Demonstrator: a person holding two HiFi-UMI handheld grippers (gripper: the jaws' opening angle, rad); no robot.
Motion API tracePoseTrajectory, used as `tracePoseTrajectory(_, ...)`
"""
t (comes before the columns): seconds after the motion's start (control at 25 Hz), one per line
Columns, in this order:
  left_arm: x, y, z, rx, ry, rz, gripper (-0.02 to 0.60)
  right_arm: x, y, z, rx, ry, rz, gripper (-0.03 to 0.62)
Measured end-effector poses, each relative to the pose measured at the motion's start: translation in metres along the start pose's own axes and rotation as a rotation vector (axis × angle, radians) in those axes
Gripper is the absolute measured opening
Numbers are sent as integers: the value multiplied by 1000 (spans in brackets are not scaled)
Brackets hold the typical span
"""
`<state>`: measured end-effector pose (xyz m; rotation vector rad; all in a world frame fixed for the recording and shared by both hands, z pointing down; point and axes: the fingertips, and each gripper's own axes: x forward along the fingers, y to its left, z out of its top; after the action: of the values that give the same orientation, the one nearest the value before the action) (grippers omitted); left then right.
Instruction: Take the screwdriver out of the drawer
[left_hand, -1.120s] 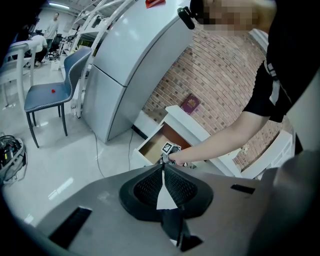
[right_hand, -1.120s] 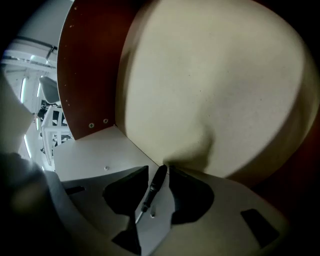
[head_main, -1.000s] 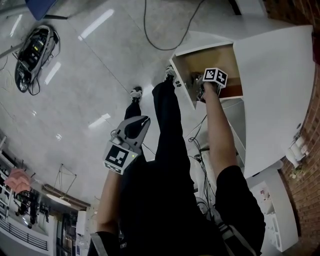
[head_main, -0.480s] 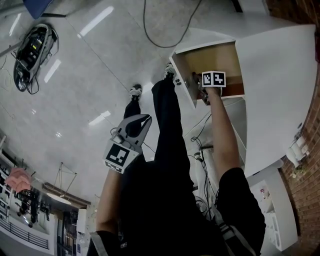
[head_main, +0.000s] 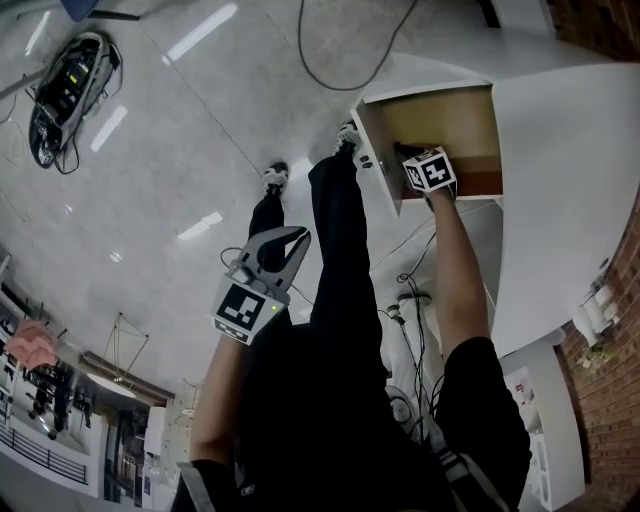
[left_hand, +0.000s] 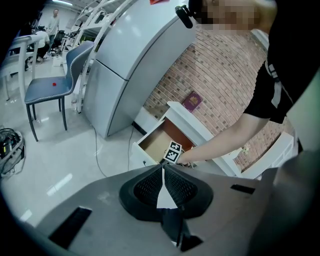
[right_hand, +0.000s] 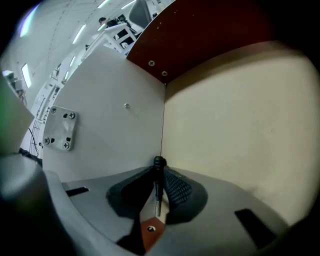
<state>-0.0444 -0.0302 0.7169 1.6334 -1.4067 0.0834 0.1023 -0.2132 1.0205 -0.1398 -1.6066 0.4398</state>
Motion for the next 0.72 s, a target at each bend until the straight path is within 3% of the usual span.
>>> tracePoseTrajectory(0.28, -2, -1, -4, 0, -14, 0, 23, -3, 6, -5, 22, 35, 3, 113)
tracePoseTrajectory(0.44, -3, -3, -3, 0, -24, -3, 23, -14, 4, 0, 48, -16, 3, 112)
tracePoseTrajectory(0.72, -3, -3, 0, 23, -25, -7, 23, -48, 22, 19, -37, -125, -45, 112)
